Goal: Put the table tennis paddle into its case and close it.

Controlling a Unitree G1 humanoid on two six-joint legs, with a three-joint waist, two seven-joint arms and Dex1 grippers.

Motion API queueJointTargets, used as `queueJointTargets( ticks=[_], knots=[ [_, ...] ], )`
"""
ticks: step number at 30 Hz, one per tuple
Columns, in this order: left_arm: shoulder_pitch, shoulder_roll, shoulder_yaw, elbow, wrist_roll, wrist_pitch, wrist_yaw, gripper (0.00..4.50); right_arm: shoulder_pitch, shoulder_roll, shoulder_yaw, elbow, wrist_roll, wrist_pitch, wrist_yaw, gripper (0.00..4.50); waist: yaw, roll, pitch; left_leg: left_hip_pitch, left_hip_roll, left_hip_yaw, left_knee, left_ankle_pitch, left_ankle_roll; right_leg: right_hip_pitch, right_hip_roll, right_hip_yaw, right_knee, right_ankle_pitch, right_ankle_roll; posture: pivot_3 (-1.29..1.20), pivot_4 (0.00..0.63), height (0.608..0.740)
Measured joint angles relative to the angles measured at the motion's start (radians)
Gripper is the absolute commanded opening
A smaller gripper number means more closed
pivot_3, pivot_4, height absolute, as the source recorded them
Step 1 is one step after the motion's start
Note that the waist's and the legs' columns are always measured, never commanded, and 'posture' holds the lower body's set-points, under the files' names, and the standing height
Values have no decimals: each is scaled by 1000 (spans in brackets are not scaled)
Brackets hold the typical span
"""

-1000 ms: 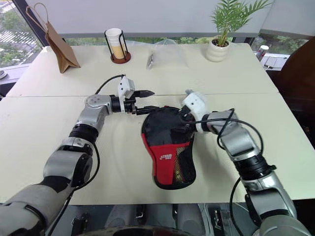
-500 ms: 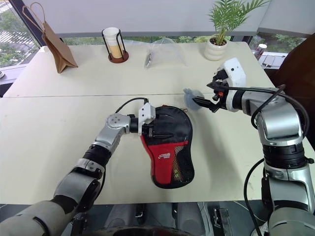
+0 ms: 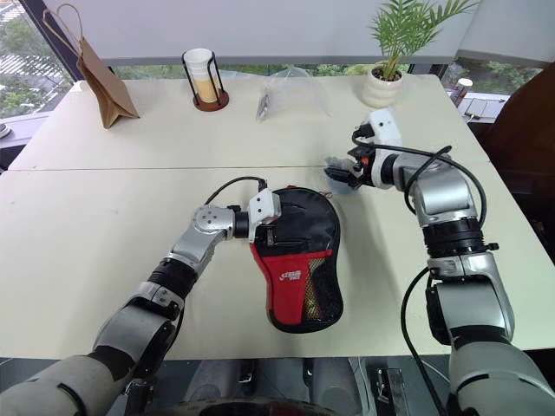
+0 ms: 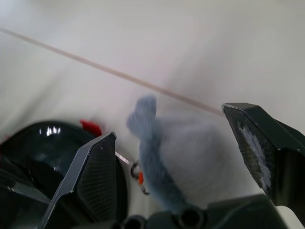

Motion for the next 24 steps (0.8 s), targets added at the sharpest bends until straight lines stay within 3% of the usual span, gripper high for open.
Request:
queueJointTargets(
  ticks=[9,12,16,18,24],
  knots=[
    [10,0,-1,-6,-1,2,19,3779,-19,19,47,165,-88,-153,-5,3998,-1,0,0,1,0,0,0,0,0,1,0,0,1,0,0,0,150,735],
    [11,0,-4,-9,-1,4,24,3848,-23,28,47,216,-105,-185,-9,3143,-1,0,0,1,0,0,1,0,0,1,0,0,1,0,0,0,150,735],
    [11,2,-8,-10,-1,5,28,3848,-37,31,42,237,-113,-206,-12,1134,-1,0,0,2,0,0,1,0,0,1,0,0,2,0,0,0,150,735],
    [10,2,-8,-10,-1,5,29,3848,-37,31,41,236,-113,-209,-8,362,-1,0,0,2,0,0,1,0,0,1,0,0,2,0,0,0,150,735],
    [5,-2,-12,0,-2,2,29,3848,-2,6,40,163,-116,-194,9,212,2,0,0,2,0,0,1,0,0,2,0,0,2,0,0,0,150,735]
  ],
)
